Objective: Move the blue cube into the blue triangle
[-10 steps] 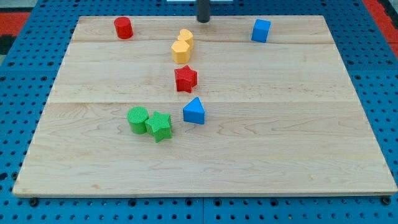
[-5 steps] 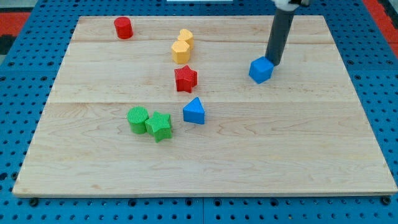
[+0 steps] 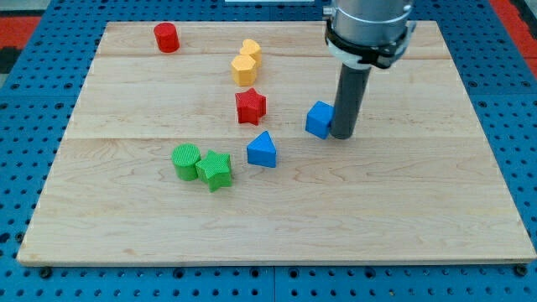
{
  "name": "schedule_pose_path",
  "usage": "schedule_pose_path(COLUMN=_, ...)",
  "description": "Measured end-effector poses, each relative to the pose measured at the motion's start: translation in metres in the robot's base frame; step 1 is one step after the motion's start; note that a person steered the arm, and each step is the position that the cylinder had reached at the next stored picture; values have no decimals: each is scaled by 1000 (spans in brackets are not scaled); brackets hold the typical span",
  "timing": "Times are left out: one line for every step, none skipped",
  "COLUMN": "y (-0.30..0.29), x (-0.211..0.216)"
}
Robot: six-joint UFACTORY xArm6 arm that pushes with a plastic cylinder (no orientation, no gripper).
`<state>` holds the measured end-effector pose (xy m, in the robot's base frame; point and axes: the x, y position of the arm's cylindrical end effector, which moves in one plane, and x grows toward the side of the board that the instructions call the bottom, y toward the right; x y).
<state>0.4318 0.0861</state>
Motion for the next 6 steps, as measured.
schedule_pose_path(y=-7, x=-9)
schedule_pose_path(y=10, x=-56)
schedule_pose_path(y=-26, x=-58)
schedule_pose_path(y=-46, x=-22)
schedule_pose_path(y=-59, x=0)
schedule_pose_path(y=-101, x=-17)
